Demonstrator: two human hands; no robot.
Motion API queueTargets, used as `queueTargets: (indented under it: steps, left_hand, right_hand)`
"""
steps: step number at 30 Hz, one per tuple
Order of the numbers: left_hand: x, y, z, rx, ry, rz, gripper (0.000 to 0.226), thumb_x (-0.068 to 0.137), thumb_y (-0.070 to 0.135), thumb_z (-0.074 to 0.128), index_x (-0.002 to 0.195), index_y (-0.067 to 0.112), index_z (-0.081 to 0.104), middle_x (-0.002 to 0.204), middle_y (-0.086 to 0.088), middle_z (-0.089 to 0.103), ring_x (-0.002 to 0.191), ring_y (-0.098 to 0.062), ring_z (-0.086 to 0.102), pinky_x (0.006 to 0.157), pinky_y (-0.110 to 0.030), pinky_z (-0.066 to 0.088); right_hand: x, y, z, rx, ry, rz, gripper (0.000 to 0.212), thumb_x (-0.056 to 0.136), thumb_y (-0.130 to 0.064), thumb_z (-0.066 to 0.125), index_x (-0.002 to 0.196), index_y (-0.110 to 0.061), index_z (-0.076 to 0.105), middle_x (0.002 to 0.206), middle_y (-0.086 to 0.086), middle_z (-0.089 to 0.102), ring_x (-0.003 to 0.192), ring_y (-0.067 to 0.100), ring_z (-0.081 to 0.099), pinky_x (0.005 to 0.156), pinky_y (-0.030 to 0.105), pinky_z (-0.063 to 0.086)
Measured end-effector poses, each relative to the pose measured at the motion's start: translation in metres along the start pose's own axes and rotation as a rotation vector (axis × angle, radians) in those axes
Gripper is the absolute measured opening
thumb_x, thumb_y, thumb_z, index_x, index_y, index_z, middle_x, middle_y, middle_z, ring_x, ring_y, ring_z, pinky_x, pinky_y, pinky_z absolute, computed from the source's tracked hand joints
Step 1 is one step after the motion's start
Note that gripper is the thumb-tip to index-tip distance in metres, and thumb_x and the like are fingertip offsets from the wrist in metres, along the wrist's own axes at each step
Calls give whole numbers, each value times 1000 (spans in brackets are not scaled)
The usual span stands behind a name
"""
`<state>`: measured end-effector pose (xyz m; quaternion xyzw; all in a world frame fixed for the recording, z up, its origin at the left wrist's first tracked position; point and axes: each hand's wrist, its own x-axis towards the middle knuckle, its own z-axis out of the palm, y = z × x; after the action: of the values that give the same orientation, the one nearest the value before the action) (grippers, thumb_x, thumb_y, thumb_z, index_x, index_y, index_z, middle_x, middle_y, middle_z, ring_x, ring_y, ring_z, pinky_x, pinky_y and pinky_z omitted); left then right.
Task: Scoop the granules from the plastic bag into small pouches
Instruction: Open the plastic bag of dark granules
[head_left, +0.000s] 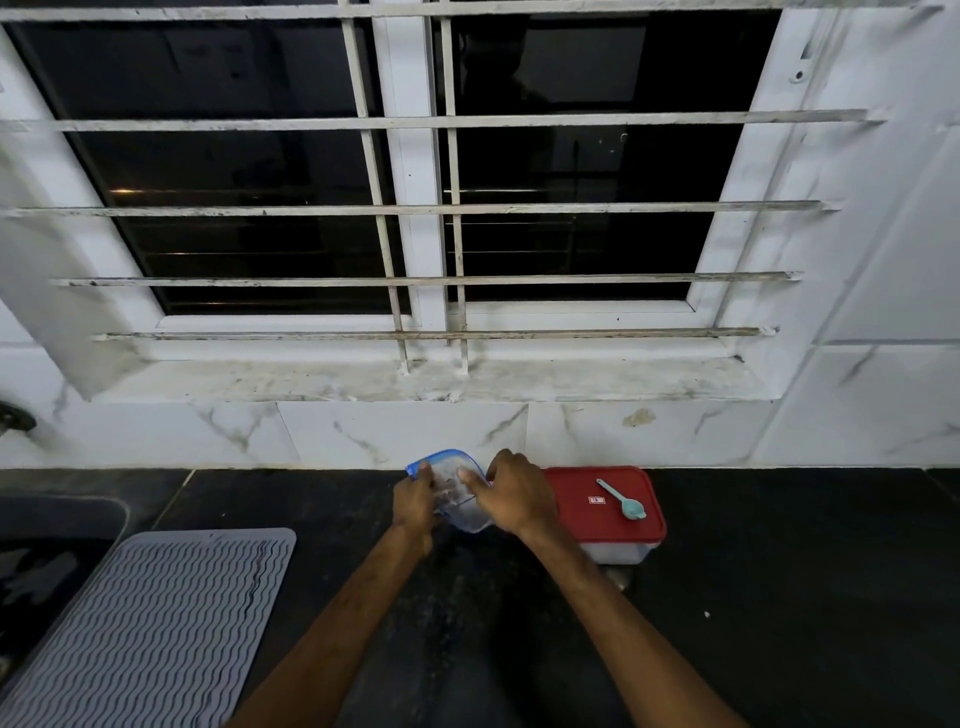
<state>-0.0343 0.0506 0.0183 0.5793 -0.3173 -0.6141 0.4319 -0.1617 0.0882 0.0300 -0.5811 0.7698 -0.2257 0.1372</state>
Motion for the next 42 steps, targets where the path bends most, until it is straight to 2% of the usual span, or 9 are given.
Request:
queueTargets:
  steps: [7,13,18,23,29,31,35,40,42]
  left_hand:
    - [-2,-9,-11,-82,-83,122,15,103,15,46,109,6,55,111,-24,67,91,-36,67,58,-35,58]
    - [-14,-2,-12,-34,-182,-49,23,93,-3,40,89,7,61,84,-16,62,72,-27,60,69,-38,53]
    - [-17,-2,-14,3,-229,-240,37,93,25,33,92,3,63,71,-12,67,60,-27,62,49,-30,52]
    - [-11,-3,-24,349,-376,-151,40,92,42,63,108,6,66,96,-13,72,81,-27,70,53,-41,61]
    - [-8,-3,-16,835,-340,425,30,76,27,67,102,11,67,92,2,68,84,-13,64,77,-24,51]
    - [-16,1,-7,792,-390,407,12,92,23,62,82,16,65,76,4,64,72,-10,58,64,-20,45]
    - [-11,-4,-3,815,-371,343,40,94,23,61,56,21,47,51,12,46,48,0,42,47,-18,34]
    - [13,-21,-5,586,-195,168,12,76,11,55,66,7,59,67,-6,61,66,-19,54,61,-29,43]
    - [39,-39,-4,351,-179,49,32,65,20,56,81,-6,66,87,-24,69,81,-33,63,72,-42,52]
  right_hand:
    - [0,6,2,-3,-149,180,32,89,-27,56,111,-5,60,114,17,65,103,35,64,83,35,52]
    - [15,12,12,1031,-251,622,13,92,-6,49,97,-8,60,92,14,62,76,28,64,58,38,57]
    - [21,5,17,1393,-178,762,28,89,-2,38,78,-3,64,54,8,59,44,22,55,43,21,45]
    - [25,-1,6,1161,-84,705,19,73,-19,52,57,-9,53,56,11,49,50,27,47,52,29,41]
    - [26,-2,2,999,-122,592,25,80,-8,54,55,-7,50,52,7,49,50,24,43,50,26,32]
    - [26,-3,-2,944,-120,551,29,80,-4,51,53,-8,45,50,6,46,48,22,39,48,26,29]
    - [23,-8,-11,867,-214,424,18,55,-8,49,58,-13,31,60,5,32,54,16,25,51,26,19]
    - [9,0,-12,721,-250,359,29,79,-3,51,104,-10,39,84,1,44,72,12,42,56,24,33]
    - [8,7,-7,569,-225,338,34,88,-11,53,119,-5,38,97,6,51,86,18,52,62,24,38]
